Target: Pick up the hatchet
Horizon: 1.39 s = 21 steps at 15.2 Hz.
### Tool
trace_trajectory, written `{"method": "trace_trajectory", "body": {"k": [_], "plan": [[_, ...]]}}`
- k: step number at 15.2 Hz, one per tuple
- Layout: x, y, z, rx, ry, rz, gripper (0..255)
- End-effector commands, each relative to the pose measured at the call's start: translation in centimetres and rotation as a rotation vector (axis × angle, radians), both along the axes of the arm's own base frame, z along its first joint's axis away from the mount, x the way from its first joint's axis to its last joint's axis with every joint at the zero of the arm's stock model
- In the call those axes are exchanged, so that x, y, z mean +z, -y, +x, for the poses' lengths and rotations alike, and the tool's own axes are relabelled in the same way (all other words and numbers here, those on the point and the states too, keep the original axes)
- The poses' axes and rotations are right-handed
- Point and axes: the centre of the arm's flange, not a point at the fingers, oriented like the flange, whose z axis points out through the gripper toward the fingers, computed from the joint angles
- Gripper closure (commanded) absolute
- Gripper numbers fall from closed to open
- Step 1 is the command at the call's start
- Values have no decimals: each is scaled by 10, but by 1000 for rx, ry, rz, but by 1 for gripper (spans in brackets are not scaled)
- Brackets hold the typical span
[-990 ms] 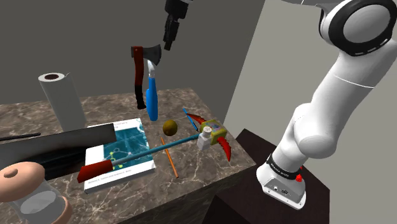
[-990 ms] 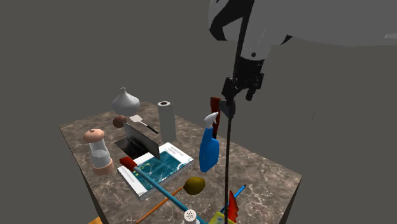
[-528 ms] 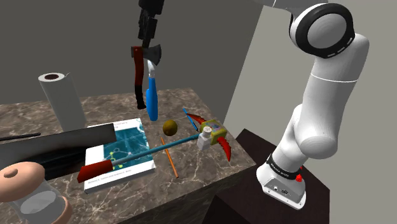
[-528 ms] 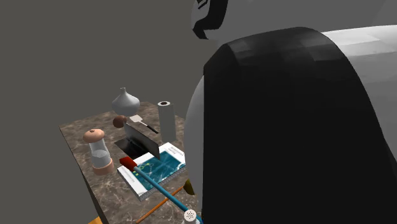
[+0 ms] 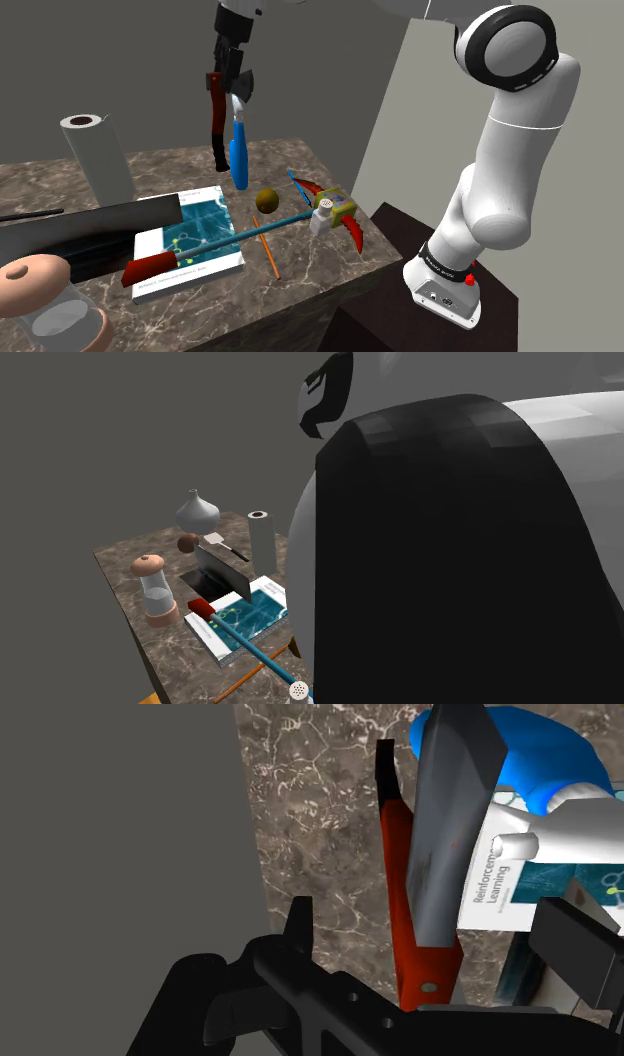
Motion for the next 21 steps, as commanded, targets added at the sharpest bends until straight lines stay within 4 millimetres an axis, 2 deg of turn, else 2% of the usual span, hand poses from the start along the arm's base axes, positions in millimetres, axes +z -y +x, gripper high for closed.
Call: {"method": "trace_trajectory", "body": {"k": [1,2,11,21], "plan": [[-3,0,1,0,1,0,0],[-3,0,1,0,1,0,255],[-3,0,1,0,1,0,255],[50,0,1,0,1,0,255]]}}
